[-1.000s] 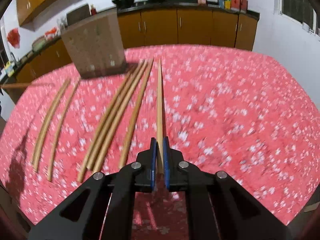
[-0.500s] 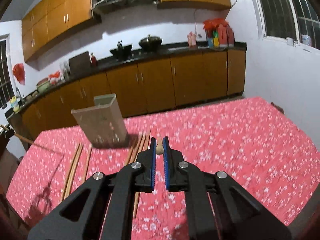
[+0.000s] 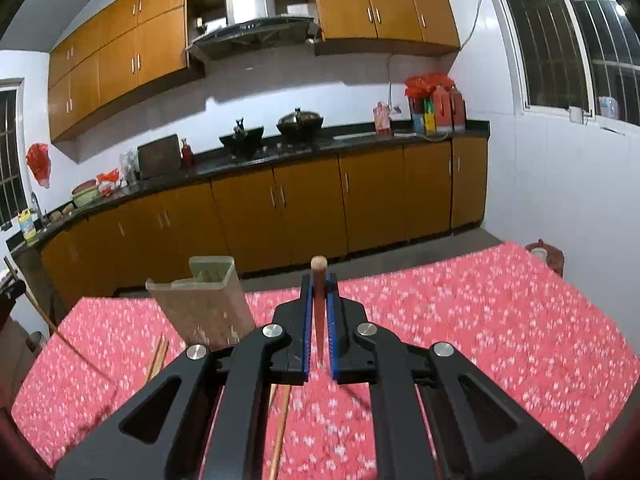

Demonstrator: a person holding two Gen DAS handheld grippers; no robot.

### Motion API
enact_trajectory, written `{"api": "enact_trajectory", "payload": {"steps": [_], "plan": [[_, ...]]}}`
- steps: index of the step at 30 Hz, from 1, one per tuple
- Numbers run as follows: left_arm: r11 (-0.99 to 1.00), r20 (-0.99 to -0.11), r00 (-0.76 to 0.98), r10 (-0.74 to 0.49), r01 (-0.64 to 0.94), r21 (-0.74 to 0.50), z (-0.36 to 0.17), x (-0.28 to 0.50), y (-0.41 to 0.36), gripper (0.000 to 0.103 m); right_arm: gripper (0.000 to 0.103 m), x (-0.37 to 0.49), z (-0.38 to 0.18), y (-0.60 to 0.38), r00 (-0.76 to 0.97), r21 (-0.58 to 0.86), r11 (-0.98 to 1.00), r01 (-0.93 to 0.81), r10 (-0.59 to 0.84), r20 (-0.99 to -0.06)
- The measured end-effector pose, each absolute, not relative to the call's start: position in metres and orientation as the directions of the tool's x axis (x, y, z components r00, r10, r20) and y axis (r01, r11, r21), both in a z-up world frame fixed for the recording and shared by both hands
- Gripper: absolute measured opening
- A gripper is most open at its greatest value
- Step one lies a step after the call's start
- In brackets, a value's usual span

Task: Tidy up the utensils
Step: 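Carry both chopsticks over the beige holder and lower them into it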

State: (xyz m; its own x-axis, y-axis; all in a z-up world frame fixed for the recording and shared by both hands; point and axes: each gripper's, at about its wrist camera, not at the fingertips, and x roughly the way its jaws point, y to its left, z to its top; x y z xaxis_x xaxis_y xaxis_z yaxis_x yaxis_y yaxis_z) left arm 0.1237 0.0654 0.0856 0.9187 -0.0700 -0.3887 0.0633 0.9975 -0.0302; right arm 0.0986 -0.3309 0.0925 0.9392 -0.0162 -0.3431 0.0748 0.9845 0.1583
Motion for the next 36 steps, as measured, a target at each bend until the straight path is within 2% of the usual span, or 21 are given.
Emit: {"api": "enact_trajectory", "payload": {"steps": [4, 8, 11, 14, 17, 21, 33, 35, 36], "plan": [[0.996, -0.330, 0.940, -0.086, 0.077, -0.042, 0.115, 0.132, 0.063, 0.007, 0.007, 0.105, 0.132, -0.328, 0.968, 0.171, 0.984, 0.038, 0.007, -0.253], [0.992, -0.236, 0.965, -0.114, 0.099, -0.074, 0.154, 0.141, 0.054, 0.007, 0.007, 0.106, 0.177, -0.314, 0.993, 0.191, 0.981, -0.027, 0.049, -0.109], [0.985, -0.158, 0.977, -0.145, 0.128, -0.113, 0.181, 0.147, 0.043, 0.007, 0.007, 0.109, 0.198, -0.302, 0.997, 0.201, 0.977, -0.066, 0.070, -0.015], [0.974, -0.102, 0.977, -0.186, 0.169, -0.151, 0.196, 0.154, 0.028, 0.007, 0.007, 0.118, 0.201, -0.291, 0.996, 0.205, 0.974, -0.092, 0.087, 0.034], [0.965, -0.079, 0.974, -0.212, 0.196, -0.173, 0.196, 0.164, 0.013, 0.007, 0.007, 0.135, 0.190, -0.279, 0.995, 0.192, 0.976, -0.103, 0.099, 0.028], [0.963, -0.079, 0.971, -0.225, 0.209, -0.169, 0.180, 0.181, -0.009, 0.007, 0.007, 0.161, 0.166, -0.270, 0.993, 0.180, 0.978, -0.104, 0.111, -0.031], [0.950, -0.253, 0.926, -0.281, 0.231, -0.212, 0.116, 0.226, -0.027, 0.008, 0.008, 0.183, 0.127, -0.270, 0.972, 0.226, 0.968, -0.112, 0.154, -0.177], [0.950, -0.268, 0.922, -0.280, 0.226, -0.216, 0.110, 0.228, -0.026, 0.010, 0.009, 0.180, 0.127, -0.270, 0.969, 0.229, 0.966, -0.121, 0.165, -0.185], [0.950, -0.271, 0.921, -0.280, 0.225, -0.217, 0.108, 0.228, -0.025, 0.014, 0.013, 0.179, 0.128, -0.269, 0.968, 0.228, 0.966, -0.121, 0.166, -0.186]]}}
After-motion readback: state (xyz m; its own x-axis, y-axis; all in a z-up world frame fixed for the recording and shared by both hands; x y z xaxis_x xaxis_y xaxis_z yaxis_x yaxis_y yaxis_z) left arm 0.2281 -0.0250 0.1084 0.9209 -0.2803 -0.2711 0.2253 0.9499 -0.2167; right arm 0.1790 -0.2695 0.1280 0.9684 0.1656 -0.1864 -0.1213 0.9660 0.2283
